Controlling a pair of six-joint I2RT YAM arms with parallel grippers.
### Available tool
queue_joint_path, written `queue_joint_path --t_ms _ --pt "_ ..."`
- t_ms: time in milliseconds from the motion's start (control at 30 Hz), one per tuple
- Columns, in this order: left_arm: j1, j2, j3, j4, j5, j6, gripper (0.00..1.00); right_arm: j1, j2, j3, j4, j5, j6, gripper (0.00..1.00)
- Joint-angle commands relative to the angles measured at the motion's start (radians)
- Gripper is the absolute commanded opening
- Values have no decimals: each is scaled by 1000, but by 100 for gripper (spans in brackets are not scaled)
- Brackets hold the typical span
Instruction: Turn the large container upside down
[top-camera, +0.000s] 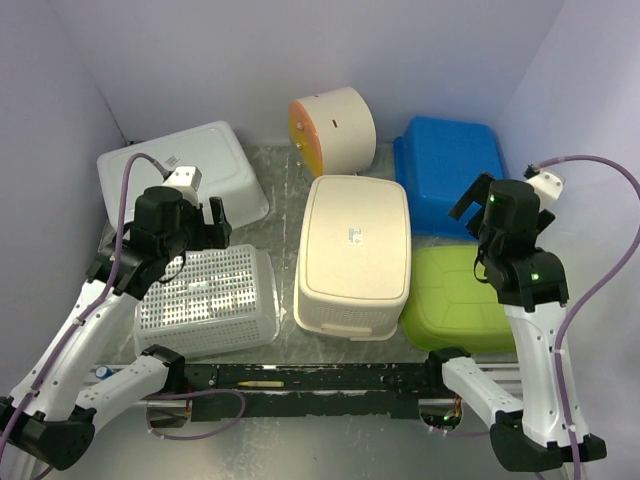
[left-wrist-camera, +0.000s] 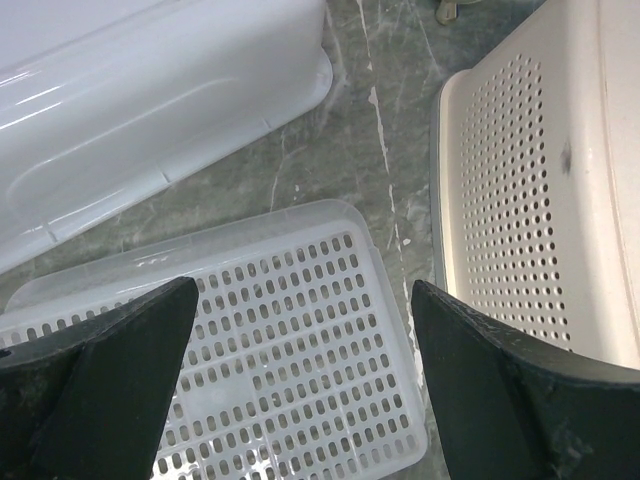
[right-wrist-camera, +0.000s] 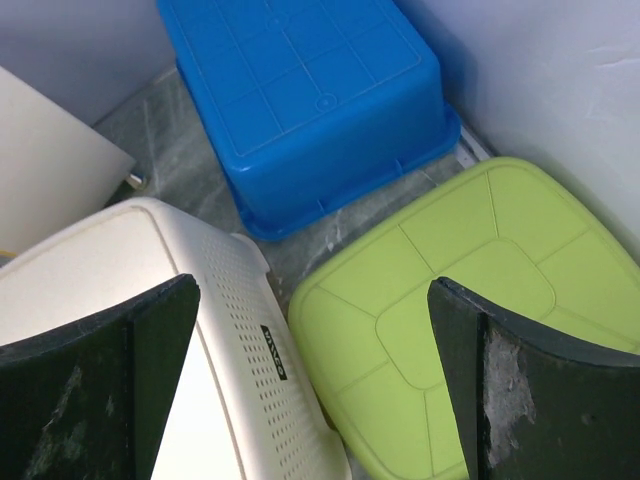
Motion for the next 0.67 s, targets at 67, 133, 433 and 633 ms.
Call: queue_joint_path --t_ms 67,133,433,633 --pt "2 -11 -4 69 -23 -6 99 3 -26 -4 36 60 9 100" --pt "2 -15 -8 79 -26 -6 99 3 -25 -4 28 69 15 100" --pt "2 -35 -22 112 -15 0 99 4 -19 -25 30 61 22 100" --pt "2 -49 -36 132 -20 -1 99 3 10 -32 15 67 30 100"
